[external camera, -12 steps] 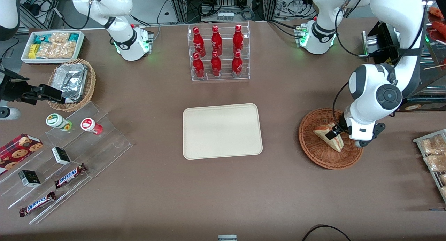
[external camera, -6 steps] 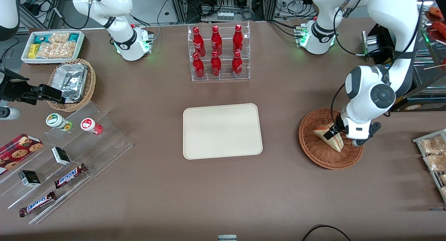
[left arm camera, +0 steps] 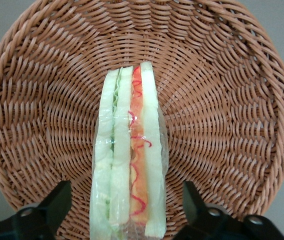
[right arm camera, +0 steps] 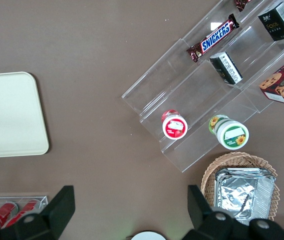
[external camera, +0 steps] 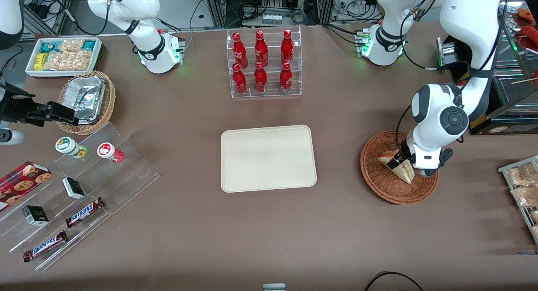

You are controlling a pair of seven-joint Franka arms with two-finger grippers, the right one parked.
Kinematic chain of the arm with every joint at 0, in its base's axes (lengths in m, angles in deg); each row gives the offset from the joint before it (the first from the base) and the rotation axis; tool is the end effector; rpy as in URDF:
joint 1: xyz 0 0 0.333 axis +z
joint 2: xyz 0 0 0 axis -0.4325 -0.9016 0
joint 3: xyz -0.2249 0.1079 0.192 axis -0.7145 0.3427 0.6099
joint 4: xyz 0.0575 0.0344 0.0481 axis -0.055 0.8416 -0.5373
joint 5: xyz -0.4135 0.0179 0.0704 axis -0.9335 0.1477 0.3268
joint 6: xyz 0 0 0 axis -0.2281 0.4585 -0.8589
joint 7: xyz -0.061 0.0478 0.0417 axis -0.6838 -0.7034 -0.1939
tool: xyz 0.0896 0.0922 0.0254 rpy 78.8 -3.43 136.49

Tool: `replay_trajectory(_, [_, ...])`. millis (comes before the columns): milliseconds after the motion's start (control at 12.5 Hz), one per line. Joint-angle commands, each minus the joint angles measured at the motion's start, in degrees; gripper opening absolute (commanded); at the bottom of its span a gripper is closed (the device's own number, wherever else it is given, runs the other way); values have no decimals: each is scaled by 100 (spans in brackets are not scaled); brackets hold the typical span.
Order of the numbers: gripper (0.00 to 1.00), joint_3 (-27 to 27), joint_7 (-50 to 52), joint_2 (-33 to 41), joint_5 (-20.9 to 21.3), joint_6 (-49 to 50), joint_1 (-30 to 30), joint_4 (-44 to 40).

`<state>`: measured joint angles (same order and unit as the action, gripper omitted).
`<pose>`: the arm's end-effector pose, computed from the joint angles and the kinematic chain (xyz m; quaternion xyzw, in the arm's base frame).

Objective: Place sandwich from basket to tray
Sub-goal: 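Lower the open left gripper around the wrapped sandwich in the basket, then close the left gripper on the sandwich and lift it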

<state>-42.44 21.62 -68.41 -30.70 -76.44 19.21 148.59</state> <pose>0.5673 -0.0612 0.2095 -0.9369 -0.3489 0.0210 0.0112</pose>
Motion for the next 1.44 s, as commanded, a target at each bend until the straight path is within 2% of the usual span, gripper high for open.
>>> replay_trajectory(0, [18, 19, 212, -18, -43, -132, -44, 52])
replay_trajectory(80, [0, 19, 221, -35, -34, -167, -44, 70])
replay_trajectory(560, [0, 1, 133, 236, 62, 244, -105, -70])
replay_trajectory(960, [0, -7, 133, 237, 89, 1824, -500, -1202])
replay_trajectory(1360, [0, -7, 89, 228, 80, 2188, -1123, -1539])
